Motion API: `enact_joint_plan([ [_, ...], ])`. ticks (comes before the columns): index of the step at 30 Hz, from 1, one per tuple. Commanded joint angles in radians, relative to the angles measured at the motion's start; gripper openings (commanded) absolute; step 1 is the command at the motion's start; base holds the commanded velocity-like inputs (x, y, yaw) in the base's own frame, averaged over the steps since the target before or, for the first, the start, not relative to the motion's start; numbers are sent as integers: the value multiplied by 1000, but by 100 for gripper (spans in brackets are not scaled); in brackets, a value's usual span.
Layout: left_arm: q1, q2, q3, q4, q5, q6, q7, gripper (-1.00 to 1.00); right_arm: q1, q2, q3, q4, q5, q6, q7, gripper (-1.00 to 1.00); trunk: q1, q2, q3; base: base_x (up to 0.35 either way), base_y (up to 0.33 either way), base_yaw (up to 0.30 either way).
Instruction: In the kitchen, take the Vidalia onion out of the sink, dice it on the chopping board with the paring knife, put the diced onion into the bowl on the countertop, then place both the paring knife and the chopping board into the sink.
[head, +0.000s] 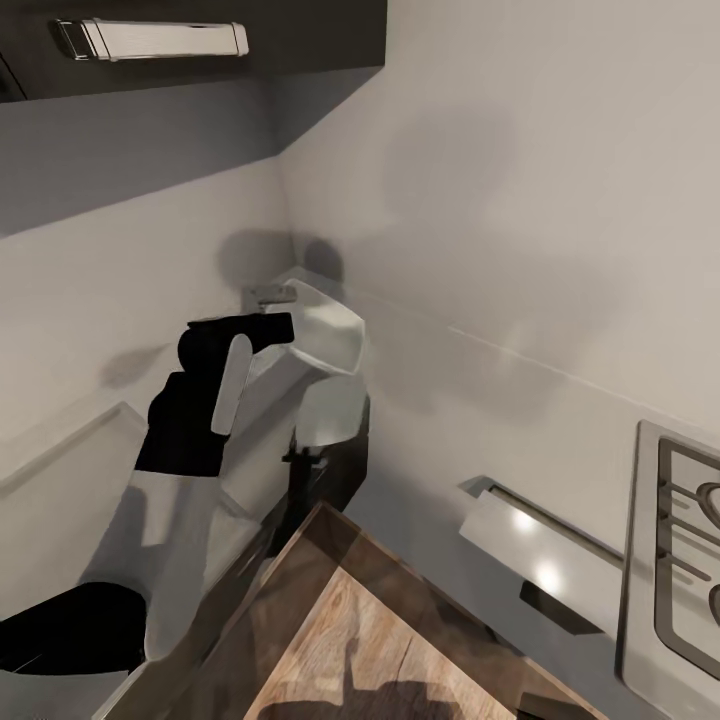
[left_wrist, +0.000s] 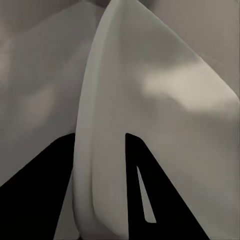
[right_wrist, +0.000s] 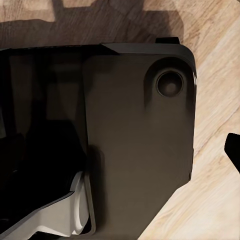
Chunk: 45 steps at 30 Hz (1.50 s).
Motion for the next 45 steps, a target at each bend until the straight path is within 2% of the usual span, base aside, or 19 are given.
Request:
enact_joint_plan([
  [1, -1, 0, 6, -3, 14, 4, 10, -100, -1, 0, 7, 2, -11, -4, 4, 100, 1, -2, -1, 0, 0, 0],
  [6, 2, 0, 73, -17, 19, 7, 6, -100, -1, 0, 7, 1, -11, -5, 4, 100, 1, -2, -1, 0, 0, 0],
  [8, 2, 0, 88, -21, 27, 8, 5, -100, -1, 0, 7, 2, -11, -5, 4, 100, 1, -2, -1, 0, 0, 0],
  [14, 4, 3, 154, -56, 101, 37, 4, -100, -1, -1, 7, 0, -11, -9, 4, 100, 1, -2, -1, 0, 0, 0],
  [18, 5, 6, 218, -89, 175, 74, 3, -100, -1, -3, 7, -2, -9, -10, 4, 100, 1, -2, -1, 0, 0, 0],
  [22, 5, 6, 234, -106, 219, 88, 3, -100, -1, -5, 16, -4, 9, -11, 4, 100, 1, -2, -1, 0, 0, 0],
  [25, 7, 6, 240, -121, 248, 94, 4, -100, -1, -8, 30, -8, 49, -16, 4, 100, 1, -2, -1, 0, 0, 0],
  [28, 19, 6, 241, -140, 276, 95, 4, -100, -1, -10, 34, -12, 75, -56, 6, 100, 1, -2, -1, 0, 0, 0],
  [29, 22, 6, 243, -146, 295, 95, 4, -100, -1, -11, 36, -13, 82, -79, 5, 100, 1, -2, -1, 0, 0, 0],
  [32, 24, 6, 284, -151, 344, 96, 3, -100, -1, -11, 37, -15, 100, -100, 4, 100, 1, -2, -1, 0, 0, 0],
  [33, 25, 6, 307, -151, 374, 96, 3, -100, -1, -11, 37, -16, 106, -104, 4, 100, 1, -2, -1, 0, 0, 0],
  [35, 29, 7, 325, -151, 414, 96, 4, -100, -1, -11, 38, -18, 110, -107, 4, 100, 1, -2, -1, 0, 0, 0],
  [39, 46, 12, 333, -151, 435, 96, 4, -100, -1, -11, 39, -18, 112, -129, 3, 100, 1, -2, -1, -73, 0, 0],
  [45, 62, 17, 335, -151, 438, 96, 5, -100, -1, -11, 39, -17, 112, -148, 3, 100, 1, -2, -1, -288, 0, 0],
])
